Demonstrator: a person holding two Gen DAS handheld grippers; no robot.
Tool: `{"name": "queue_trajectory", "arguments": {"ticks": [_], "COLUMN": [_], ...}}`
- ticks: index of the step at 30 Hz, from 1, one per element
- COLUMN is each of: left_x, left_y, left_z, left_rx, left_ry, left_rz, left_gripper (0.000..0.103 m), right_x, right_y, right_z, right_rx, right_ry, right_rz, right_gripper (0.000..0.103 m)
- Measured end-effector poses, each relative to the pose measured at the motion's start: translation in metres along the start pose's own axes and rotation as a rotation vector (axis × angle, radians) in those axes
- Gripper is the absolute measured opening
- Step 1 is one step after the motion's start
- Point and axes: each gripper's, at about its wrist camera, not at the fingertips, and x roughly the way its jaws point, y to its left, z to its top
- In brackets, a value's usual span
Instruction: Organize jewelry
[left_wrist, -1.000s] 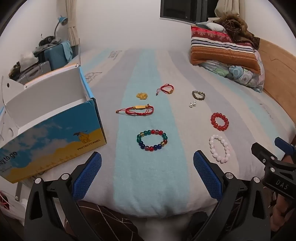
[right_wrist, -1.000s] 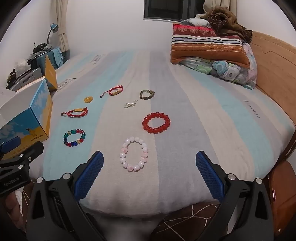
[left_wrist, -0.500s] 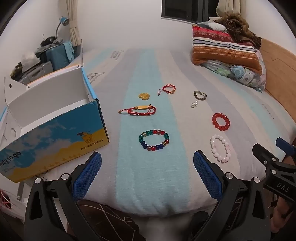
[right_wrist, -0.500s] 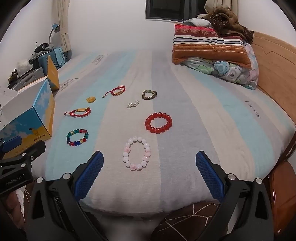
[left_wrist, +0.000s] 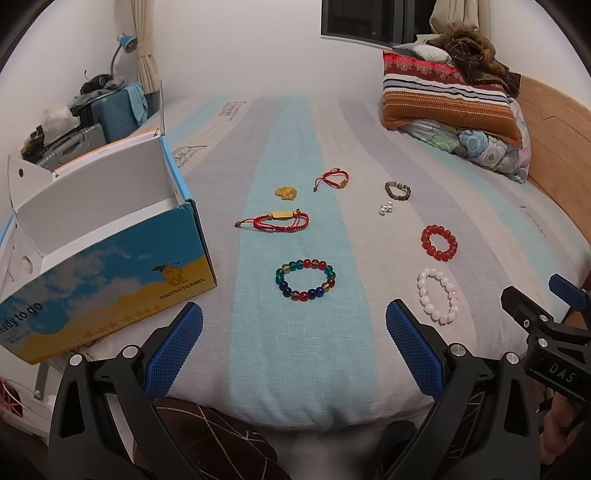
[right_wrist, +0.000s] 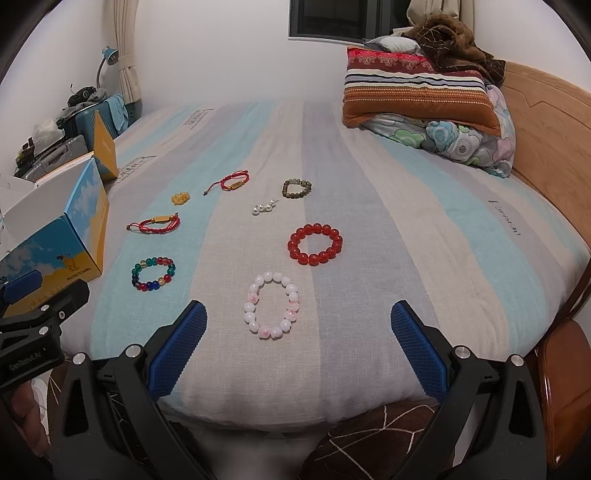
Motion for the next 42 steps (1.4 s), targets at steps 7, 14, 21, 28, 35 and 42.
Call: {"name": "queue_trajectory", "arguments": {"ticks": [7,14,21,28,35,42], "left_x": [-0.0012,-0.0025,-0.0028,-0.0048,-0.0050,-0.0056], "left_y": [-0.0018,0.0005,-0.0015,-0.0029,-0.0012,-0.0029], "left_z": [-0.0004,-0.0029,-0.0029,0.0002,-0.0009,0.0002], "left_rx": [0.003,0.000,0.003,0.003,-0.013,0.001], "left_ry": [-0.001,-0.006,-0.003,-0.004,-0.006,-0.010], "left_rz": [-0.002,-0.005,-0.006,-0.006,-0.005,0.003], "left_gripper": [0.097,0.097,0.097,0.097,0.097,0.097], "right_x": [0.0006,0.0012,0.0004,-0.0003,-0.0010,-0.0017], "right_y": [0.0001,0.0007,-0.0001,-0.0001,-0.0001,-0.0010], "right_z": [-0.0006,-0.0014,-0.0017,-0.0013,-0.0004,0.0008], "right_rx": [-0.002,-0.003,-0.005,-0.006,-0.007,-0.008], "right_ry": [0.000,0.000,-0.002,-0.004,-0.005,-0.006], "right_rz": [-0.004,-0.004,-0.002,-0.003,-0.003,0.000], "right_gripper": [0.096,0.096,0.096,0.096,0.096,0.096]}}
